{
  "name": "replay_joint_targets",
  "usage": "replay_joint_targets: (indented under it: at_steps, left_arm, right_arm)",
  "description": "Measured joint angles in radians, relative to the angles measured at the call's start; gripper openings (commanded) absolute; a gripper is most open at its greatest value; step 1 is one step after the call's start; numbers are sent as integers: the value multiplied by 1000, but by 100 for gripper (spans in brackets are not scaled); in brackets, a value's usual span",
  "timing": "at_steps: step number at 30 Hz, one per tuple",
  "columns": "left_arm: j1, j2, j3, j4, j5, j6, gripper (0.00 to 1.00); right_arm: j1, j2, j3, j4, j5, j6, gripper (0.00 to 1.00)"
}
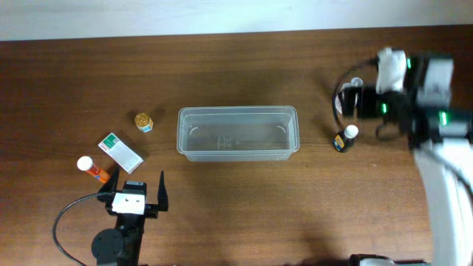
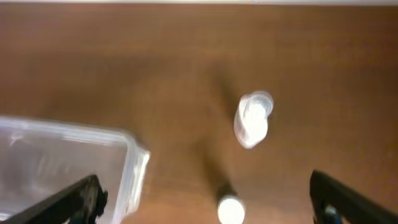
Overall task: Pack container
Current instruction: 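Reach the right gripper to the white spray bottle and grasp it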
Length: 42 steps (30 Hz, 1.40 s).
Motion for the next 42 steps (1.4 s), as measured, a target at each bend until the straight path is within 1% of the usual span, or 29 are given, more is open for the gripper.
replay_joint_targets:
  at_steps: [1, 3, 7, 15, 22, 24, 29, 35, 36, 37, 38, 39, 40, 42]
  left_arm:
    - [0, -1, 0, 0, 0, 0, 99]
    - [0, 0, 0, 0, 0, 0, 99]
    - [0, 0, 0, 1, 0, 0, 99]
    - [0, 0, 0, 1, 0, 0, 99]
    - [0, 0, 0, 1, 0, 0, 99]
    - [0, 0, 0, 1, 0, 0, 99]
    - [0, 0, 0, 1, 0, 0, 99]
    - [0, 0, 0, 1, 0, 0, 99]
    - [0, 0, 0, 1, 0, 0, 99]
    - [0, 0, 0, 1, 0, 0, 99]
    - [0, 0, 0, 1, 0, 0, 99]
    - [0, 0, 0, 1, 0, 0, 99]
    - [0, 0, 0, 1, 0, 0, 99]
    - [0, 0, 0, 1, 0, 0, 99]
  right_arm:
    - [0, 67, 60, -11, 2, -13, 99]
    - [0, 162, 125, -17, 16, -29, 98]
    - [-15, 313, 159, 11, 35, -53, 99]
    - [-102, 418, 165, 62, 47, -69, 94]
    - [-90, 520, 169, 62, 46, -95, 91]
    - [-85, 538, 169, 61, 46, -100, 89]
    - [-79, 583, 169, 75, 44, -118, 75]
    - [-79, 609, 169, 124, 34, -128, 70]
    - [-79, 610, 169, 130, 30, -134, 66]
    - [-79, 613, 169, 143, 24, -142, 61]
    - [-79, 614, 169, 149, 22, -141, 53]
    - [-79, 616, 169, 154, 19, -143, 49]
    - [-79, 618, 169, 162, 16, -148, 41]
    - [-79, 620, 169, 166, 13, -145, 33]
